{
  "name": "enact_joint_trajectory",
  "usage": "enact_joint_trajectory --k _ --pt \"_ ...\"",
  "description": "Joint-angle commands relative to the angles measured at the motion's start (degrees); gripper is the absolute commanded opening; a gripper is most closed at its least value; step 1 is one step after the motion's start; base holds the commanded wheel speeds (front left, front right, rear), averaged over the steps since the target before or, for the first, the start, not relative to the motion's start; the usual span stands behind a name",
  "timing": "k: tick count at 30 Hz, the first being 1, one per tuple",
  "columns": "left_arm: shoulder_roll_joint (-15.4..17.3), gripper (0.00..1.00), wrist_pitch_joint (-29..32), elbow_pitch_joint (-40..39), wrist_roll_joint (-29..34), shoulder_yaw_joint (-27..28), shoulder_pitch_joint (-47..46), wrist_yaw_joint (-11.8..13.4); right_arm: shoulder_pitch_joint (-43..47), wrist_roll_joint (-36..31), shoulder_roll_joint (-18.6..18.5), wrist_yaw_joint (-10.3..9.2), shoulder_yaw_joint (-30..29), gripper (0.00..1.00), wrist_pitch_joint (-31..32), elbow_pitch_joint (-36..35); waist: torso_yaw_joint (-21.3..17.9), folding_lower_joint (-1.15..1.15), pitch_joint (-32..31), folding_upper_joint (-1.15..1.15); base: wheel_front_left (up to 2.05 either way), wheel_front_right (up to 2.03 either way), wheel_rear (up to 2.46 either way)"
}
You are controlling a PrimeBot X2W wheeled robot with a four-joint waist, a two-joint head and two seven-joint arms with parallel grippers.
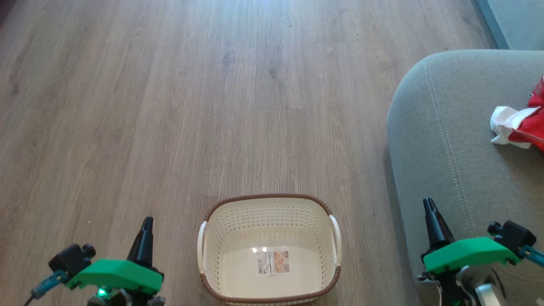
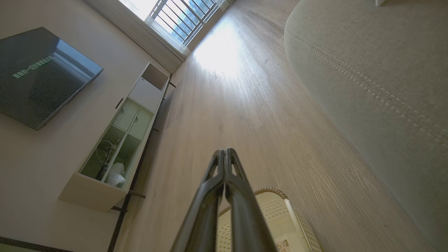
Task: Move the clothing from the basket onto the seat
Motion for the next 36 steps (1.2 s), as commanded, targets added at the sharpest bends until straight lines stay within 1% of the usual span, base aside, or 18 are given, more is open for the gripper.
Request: enact_joint_trajectory --k 1,36 --pt "0.06 0.0 0.23 -2.18 -1.33 1.72 -3.15 -0.41 -3.19 1.44 -0.43 0.0 0.21 0.0 0.37 -2.24 -0.05 0.0 0.0 0.0 0.0 0.0 0.0" --pt "0.07 0.0 6.14 -2.52 -22.88 5.13 -4.99 -2.13 -3.72 23.84 -0.34 -0.01 -3.2 0.0 6.28 -3.94 -1.76 0.0 -0.03 0.0 0.0 0.0 0.0"
